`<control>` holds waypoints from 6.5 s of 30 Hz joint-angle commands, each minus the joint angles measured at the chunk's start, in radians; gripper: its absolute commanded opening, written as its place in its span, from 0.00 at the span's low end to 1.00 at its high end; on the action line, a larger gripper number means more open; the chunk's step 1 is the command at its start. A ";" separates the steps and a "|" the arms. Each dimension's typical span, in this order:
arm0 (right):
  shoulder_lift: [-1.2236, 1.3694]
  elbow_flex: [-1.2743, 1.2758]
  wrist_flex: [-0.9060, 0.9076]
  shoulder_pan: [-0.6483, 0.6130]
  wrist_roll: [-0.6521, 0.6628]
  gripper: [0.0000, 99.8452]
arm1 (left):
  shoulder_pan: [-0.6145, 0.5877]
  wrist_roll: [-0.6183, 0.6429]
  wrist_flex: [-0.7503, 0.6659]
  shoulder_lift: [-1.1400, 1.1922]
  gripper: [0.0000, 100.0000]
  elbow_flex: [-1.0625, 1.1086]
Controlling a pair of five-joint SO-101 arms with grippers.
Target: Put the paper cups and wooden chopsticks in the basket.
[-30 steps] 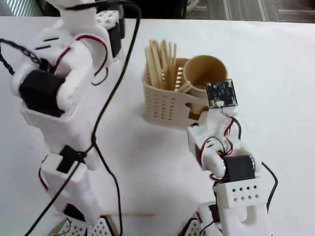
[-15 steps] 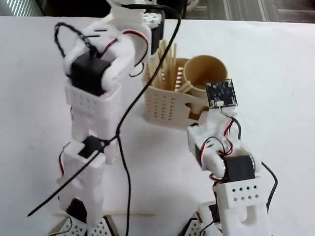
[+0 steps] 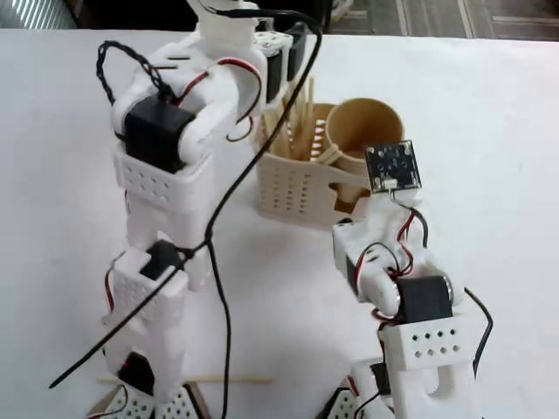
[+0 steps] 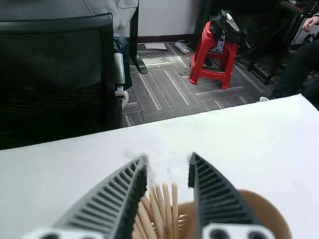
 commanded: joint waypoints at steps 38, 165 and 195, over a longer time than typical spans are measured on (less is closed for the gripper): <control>0.438 -0.150 0.291 -1.046 0.275 0.20 | -0.928 -0.249 -0.038 -1.082 0.04 1.367; 1.064 -0.189 -0.104 -0.969 -0.301 0.20 | -0.978 -0.304 -0.203 -1.171 0.04 1.646; 0.858 -0.172 0.019 -1.129 -0.359 0.20 | -0.978 -0.304 -0.203 -1.171 0.04 1.646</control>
